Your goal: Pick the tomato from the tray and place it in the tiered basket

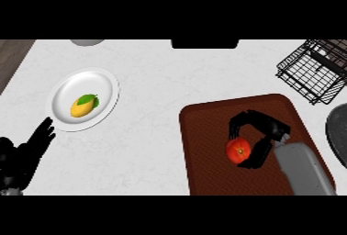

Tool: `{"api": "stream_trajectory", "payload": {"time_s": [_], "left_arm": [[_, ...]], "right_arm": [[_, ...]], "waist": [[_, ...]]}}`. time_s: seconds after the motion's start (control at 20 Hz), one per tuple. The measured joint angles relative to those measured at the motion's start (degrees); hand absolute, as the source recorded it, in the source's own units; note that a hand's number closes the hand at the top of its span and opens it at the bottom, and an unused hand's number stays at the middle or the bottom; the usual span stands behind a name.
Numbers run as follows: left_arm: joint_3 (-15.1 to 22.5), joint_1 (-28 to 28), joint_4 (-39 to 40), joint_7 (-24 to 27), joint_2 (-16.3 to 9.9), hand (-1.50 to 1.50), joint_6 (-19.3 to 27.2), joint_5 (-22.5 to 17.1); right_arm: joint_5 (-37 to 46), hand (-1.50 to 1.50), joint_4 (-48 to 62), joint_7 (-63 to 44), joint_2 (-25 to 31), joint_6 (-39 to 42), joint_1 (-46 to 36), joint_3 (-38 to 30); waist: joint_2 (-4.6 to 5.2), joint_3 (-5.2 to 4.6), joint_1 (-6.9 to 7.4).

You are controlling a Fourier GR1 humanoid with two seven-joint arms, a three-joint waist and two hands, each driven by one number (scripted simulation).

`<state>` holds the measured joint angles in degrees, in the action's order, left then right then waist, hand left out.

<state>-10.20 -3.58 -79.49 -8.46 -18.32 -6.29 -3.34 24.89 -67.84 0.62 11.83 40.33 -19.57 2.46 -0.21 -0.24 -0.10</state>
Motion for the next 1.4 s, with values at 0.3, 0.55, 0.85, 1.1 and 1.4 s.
{"api": "stream_trajectory", "payload": {"time_s": [0.3,0.55,0.85,1.1,1.4], "left_arm": [[0.66,1.19,-0.49,-0.77,-0.03,0.00,-0.05,0.43],[1.58,1.97,-0.47,-0.83,0.28,0.00,-0.21,0.90],[2.94,4.25,-0.54,-1.45,0.53,0.00,-0.68,1.39],[3.76,5.34,0.22,-1.16,1.18,0.00,-0.40,2.11],[3.85,6.26,1.01,-1.23,1.82,0.00,0.10,2.32]], "right_arm": [[9.06,1.50,2.34,-19.10,0.07,-17.70,-9.60,-6.63],[20.42,1.50,2.77,-35.99,2.66,-30.83,-17.65,-8.93],[37.00,1.50,5.22,-56.55,4.24,-41.41,-29.69,-7.51],[48.92,1.50,11.53,-64.05,3.24,-45.05,-39.53,-6.72],[56.66,1.50,20.51,-65.59,4.01,-48.65,-48.23,-9.99]], "waist": [[0.40,-0.33,1.60],[0.83,-0.74,3.51],[1.39,-0.59,5.95],[1.87,-0.26,6.80],[2.21,0.02,6.38]]}}
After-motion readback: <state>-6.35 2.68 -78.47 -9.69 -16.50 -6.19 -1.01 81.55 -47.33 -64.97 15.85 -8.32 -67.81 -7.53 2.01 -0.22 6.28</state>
